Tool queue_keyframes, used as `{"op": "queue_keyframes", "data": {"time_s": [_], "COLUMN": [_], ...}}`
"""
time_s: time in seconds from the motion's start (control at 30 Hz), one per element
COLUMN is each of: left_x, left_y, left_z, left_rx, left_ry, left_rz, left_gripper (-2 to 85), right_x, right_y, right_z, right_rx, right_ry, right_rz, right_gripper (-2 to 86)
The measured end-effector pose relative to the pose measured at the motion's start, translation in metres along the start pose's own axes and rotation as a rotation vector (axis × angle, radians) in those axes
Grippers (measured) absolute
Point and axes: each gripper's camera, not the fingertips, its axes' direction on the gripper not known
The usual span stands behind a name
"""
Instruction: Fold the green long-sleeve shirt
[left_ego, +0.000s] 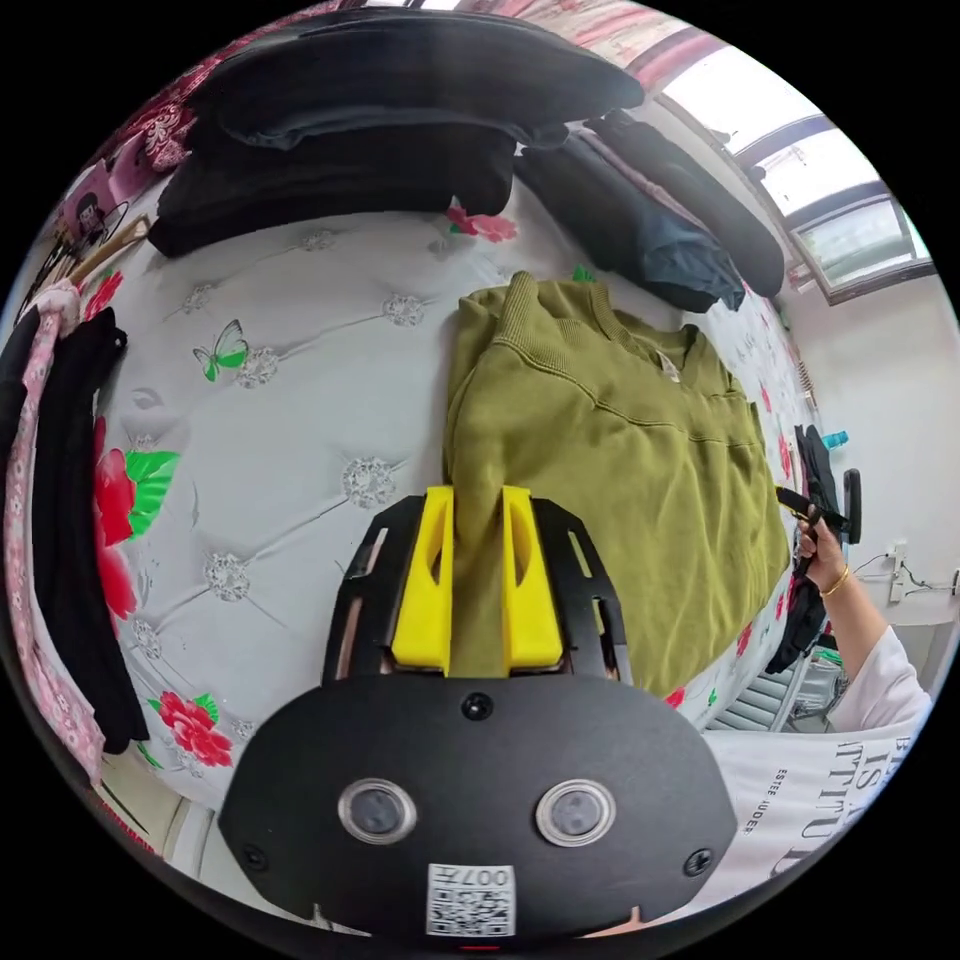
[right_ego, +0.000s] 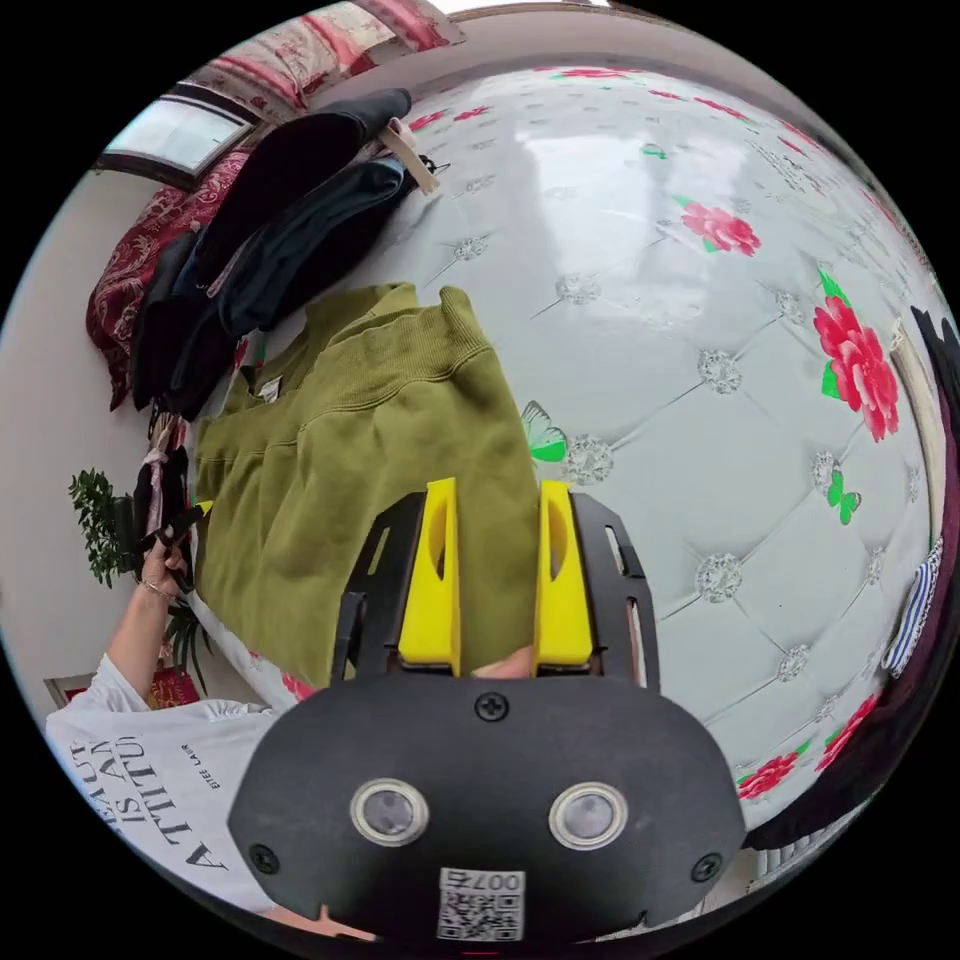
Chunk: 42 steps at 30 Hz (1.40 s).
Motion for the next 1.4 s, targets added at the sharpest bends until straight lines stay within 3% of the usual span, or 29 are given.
{"op": "queue_keyframes", "data": {"time_s": [0.13,0.33,0.43,0.5,0.6,0.77,0.9,1.0,1.07,1.2,1.3,1.4], "left_x": [0.011,0.041,0.045,0.035,0.021,0.044,0.033,0.02,0.011,0.005,0.024,0.074], "left_y": [0.026,0.047,0.044,0.044,0.049,0.064,0.057,0.033,0.041,0.057,0.082,0.101], "left_z": [-0.027,-0.089,-0.089,-0.073,-0.072,-0.103,-0.086,-0.005,-0.005,-0.02,-0.042,-0.048], "left_rx": [0.098,0.222,0.157,0.125,0.169,0.379,0.417,0.112,0.187,0.182,0.256,0.306], "left_ry": [0.08,0.173,0.123,0.094,0.224,0.055,-0.002,-0.074,-0.025,-0.103,-0.113,0.013], "left_rz": [0.016,0.133,0.181,0.142,0.034,0.107,-0.01,-0.058,-0.096,-0.158,-0.085,0.073], "left_gripper": [4.9,3.8,3.2,2.7,1.7,1.5,3.0,6.0,7.2,8.4,6.2,6.1], "right_x": [-0.012,-0.037,-0.053,-0.051,-0.049,-0.06,-0.028,0.009,0.035,0.082,0.114,0.139], "right_y": [0.011,0.04,0.045,0.036,0.031,0.039,0.029,0.005,0.008,0.076,0.14,0.199], "right_z": [-0.025,-0.112,-0.129,-0.118,-0.11,-0.129,-0.126,-0.067,-0.043,-0.057,-0.06,-0.046], "right_rx": [0.051,0.299,0.378,0.368,0.352,0.467,0.553,0.356,0.25,0.398,0.427,0.398], "right_ry": [-0.017,-0.047,-0.006,-0.023,-0.086,0.02,-0.043,-0.029,-0.077,-0.254,-0.328,-0.384], "right_rz": [-0.11,-0.221,-0.253,-0.228,-0.196,-0.259,-0.123,0.028,0.12,0.201,0.292,0.427], "right_gripper": [0.9,-0.1,-0.2,-0.2,-0.2,0.0,0.9,3.2,5.3,8.2,9.4,10.6]}}
